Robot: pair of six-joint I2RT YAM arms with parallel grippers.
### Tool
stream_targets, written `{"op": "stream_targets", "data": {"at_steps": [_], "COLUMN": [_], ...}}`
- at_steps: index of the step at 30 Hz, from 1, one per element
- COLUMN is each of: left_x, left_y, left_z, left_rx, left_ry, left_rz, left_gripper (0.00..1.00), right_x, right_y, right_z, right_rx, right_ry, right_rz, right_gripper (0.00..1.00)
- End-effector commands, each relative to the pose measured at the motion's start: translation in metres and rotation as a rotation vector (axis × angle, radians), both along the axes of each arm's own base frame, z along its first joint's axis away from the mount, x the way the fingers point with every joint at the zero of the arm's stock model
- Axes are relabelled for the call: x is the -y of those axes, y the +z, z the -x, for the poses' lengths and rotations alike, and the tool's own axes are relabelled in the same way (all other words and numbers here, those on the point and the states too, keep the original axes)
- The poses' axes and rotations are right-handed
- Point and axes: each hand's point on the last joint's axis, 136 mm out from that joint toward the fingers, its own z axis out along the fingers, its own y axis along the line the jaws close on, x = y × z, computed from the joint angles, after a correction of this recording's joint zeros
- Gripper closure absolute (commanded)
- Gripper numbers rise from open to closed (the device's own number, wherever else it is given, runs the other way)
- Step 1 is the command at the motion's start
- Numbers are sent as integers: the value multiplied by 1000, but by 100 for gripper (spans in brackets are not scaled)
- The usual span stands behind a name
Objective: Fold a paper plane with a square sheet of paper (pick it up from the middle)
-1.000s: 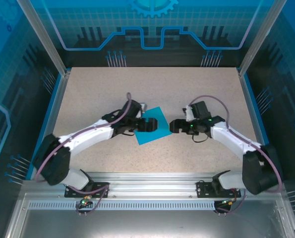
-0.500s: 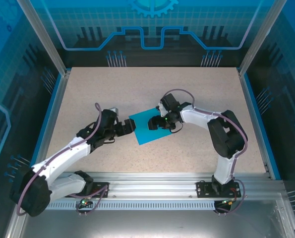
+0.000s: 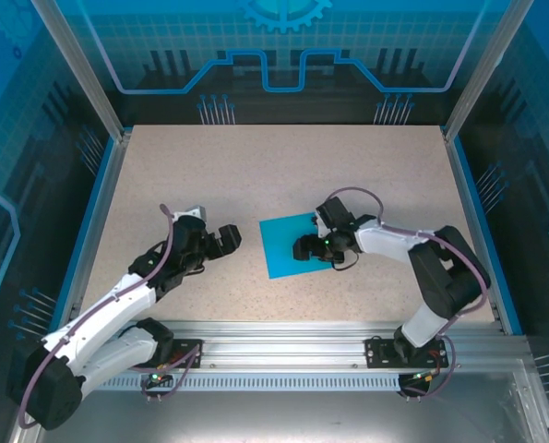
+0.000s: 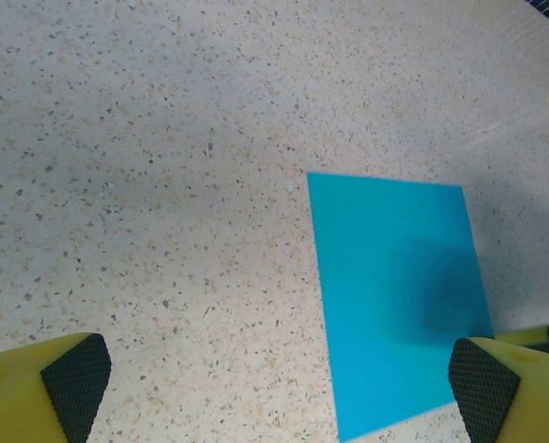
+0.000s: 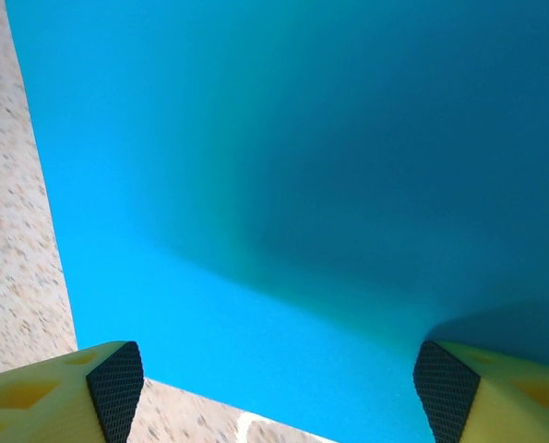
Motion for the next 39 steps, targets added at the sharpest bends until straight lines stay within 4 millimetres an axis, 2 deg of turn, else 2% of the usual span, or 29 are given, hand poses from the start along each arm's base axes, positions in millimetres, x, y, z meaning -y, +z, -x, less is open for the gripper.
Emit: {"op": "stream_targets", "data": {"at_steps": [1, 3, 4, 6, 10, 13, 15, 19, 23, 29, 39], "left_x": [-6, 0, 2, 5, 8, 7, 6, 8, 7, 7, 16], "left_y": [0, -1, -2, -5, -10, -14, -17, -21, -24, -29, -37], "left_z": [-4, -5, -6, -8, -9, -8, -8, -8, -5, -2, -2], "left_rx": [24, 26, 23, 16, -6, -24, -34, -52, -80, -95, -130], "left_ry": [44, 23, 16, 7, 13, 29, 32, 26, 20, 1, -42], "left_rz": [20, 38, 43, 51, 75, 78, 75, 74, 67, 45, 53], "left_gripper": [2, 2, 2, 2, 1, 2, 2, 1, 1, 2, 1], "right_x": [19, 21, 20, 29, 37, 25, 11, -14, -27, -23, -29], "right_y": [4, 21, 38, 56, 89, 101, 94, 68, 48, 28, 12], "right_z": [15, 11, 1, -7, -28, -48, -53, -53, -51, -51, -47], "right_rx": [-13, 36, 82, 138, 244, 317, 292, 120, 58, 3, -61], "right_ry": [-42, 5, 23, 54, 73, 88, 117, 139, 188, 196, 203], "right_rz": [89, 137, 171, 292, 488, 492, 426, 291, 330, 455, 451], "right_gripper": [17, 15, 12, 1, 1, 1, 1, 1, 1, 3, 2]}}
